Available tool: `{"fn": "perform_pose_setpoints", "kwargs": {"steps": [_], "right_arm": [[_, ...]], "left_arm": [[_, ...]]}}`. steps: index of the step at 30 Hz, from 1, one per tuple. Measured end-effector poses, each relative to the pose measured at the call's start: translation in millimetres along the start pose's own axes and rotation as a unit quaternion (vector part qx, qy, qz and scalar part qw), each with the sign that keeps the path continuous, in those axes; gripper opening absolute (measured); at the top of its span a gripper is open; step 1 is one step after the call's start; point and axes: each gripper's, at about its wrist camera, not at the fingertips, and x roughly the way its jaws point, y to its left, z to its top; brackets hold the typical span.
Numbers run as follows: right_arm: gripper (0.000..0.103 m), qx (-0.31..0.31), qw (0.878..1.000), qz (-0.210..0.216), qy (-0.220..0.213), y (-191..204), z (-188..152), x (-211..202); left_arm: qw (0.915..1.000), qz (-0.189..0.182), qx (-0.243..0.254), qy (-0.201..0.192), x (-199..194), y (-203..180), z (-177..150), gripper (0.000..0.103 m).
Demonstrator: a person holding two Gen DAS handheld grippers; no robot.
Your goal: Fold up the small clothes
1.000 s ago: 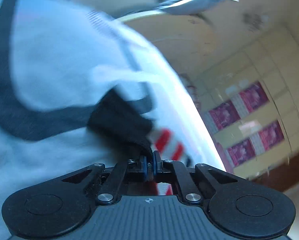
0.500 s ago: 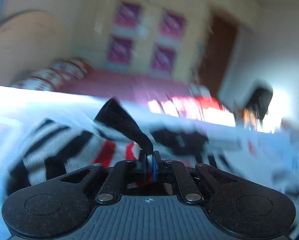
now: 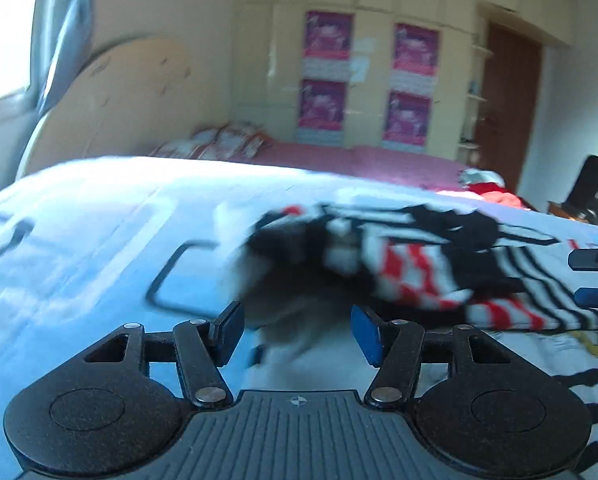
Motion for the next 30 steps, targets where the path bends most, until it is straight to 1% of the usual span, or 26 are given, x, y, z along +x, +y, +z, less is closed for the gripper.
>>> {"fn": "perform_pose_setpoints", "kwargs": {"steps": [2, 3, 5, 6, 7, 8, 9, 10, 11, 13, 15, 17, 18, 19, 20, 21, 22, 23, 25, 26, 28, 30], "right_arm": [[0.05, 0.029, 0.999, 0.01, 0.025, 1, -1, 27], [0.05, 0.041, 0.998, 0.014, 0.038, 2, -1, 38], [0.048, 0.061, 0.997, 0.013, 0.044, 2, -3, 57], [0.042, 0.064, 0.997, 0.007, 0.042, 3, -2, 62], [0.03, 0.062, 0.997, -0.004, 0.037, 5, -2, 67], [0.02, 0.054, 0.998, -0.018, 0.034, 7, -2, 70], [0.007, 0.044, 0.998, -0.031, 0.035, 11, -1, 73], [0.006, 0.027, 0.998, -0.042, 0.034, 15, 0, 73], [0.006, 0.007, 0.999, -0.046, 0.023, 22, 2, 69], [0.006, -0.041, 0.998, -0.048, -0.014, 35, 9, 49], [0.006, -0.079, 0.993, -0.059, -0.063, 41, 17, 20], [0.006, -0.093, 0.988, -0.081, -0.094, 35, 23, -3], [0.006, -0.097, 0.987, -0.094, -0.092, 29, 24, -8], [0.006, -0.095, 0.987, -0.105, -0.08, 21, 24, -10], [0.006, -0.09, 0.987, -0.113, -0.07, 14, 23, -10], [0.006, -0.086, 0.988, -0.114, -0.061, 8, 21, -10], [0.006, -0.087, 0.988, -0.114, -0.059, 6, 18, -10], [0.006, -0.09, 0.987, -0.114, -0.062, 5, 16, -12], [0.006, -0.087, 0.988, -0.11, -0.068, 1, 13, -16], [0.006, -0.09, 0.987, -0.113, -0.069, 1, 12, -16], [0.006, -0.096, 0.986, -0.118, -0.071, 0, 12, -13], [0.006, -0.102, 0.985, -0.108, -0.086, 2, 13, -20]], "left_arm": [[0.9999, 0.007, -0.007, 0.012, 14, 9, -6, 0.059], [0.9998, -0.001, -0.009, 0.017, 18, 12, -6, 0.059], [0.9997, -0.009, -0.016, 0.019, 29, 12, -6, 0.059], [0.9996, -0.017, -0.014, 0.017, 34, 10, -6, 0.059], [0.9997, -0.019, -0.007, 0.016, 39, 6, -7, 0.059], [0.9996, -0.014, 0.0, 0.022, 46, 3, -7, 0.059], [0.9994, -0.012, 0.001, 0.033, 53, 2, -8, 0.059], [0.9988, -0.009, -0.002, 0.047, 61, 2, -9, 0.059], [0.9989, -0.011, -0.01, 0.044, 59, 1, -9, 0.059], [0.9989, -0.011, -0.016, 0.043, 59, 2, -9, 0.059], [0.9989, -0.011, -0.021, 0.041, 59, 2, -11, 0.057], [0.9989, -0.009, -0.024, 0.04, 61, 1, -13, 0.054], [0.9989, -0.009, -0.026, 0.039, 60, 1, -13, 0.053], [0.9989, -0.008, -0.027, 0.038, 60, 1, -14, 0.052], [0.9989, -0.01, -0.027, 0.036, 59, 0, -14, 0.049], [0.999, -0.015, -0.026, 0.033, 57, 0, -13, 0.041], [0.9992, -0.018, -0.022, 0.029, 55, 0, -13, 0.04], [0.9994, -0.015, -0.017, 0.027, 54, -1, -11, 0.039], [0.999, -0.01, -0.031, 0.032, 58, 4, -9, 0.038], [0.9984, -0.015, -0.042, 0.036, 59, 9, -9, 0.036], [0.9978, -0.021, -0.048, 0.04, 61, 14, -9, 0.035], [0.9975, -0.026, -0.051, 0.04, 63, 16, -8, 0.033]]}}
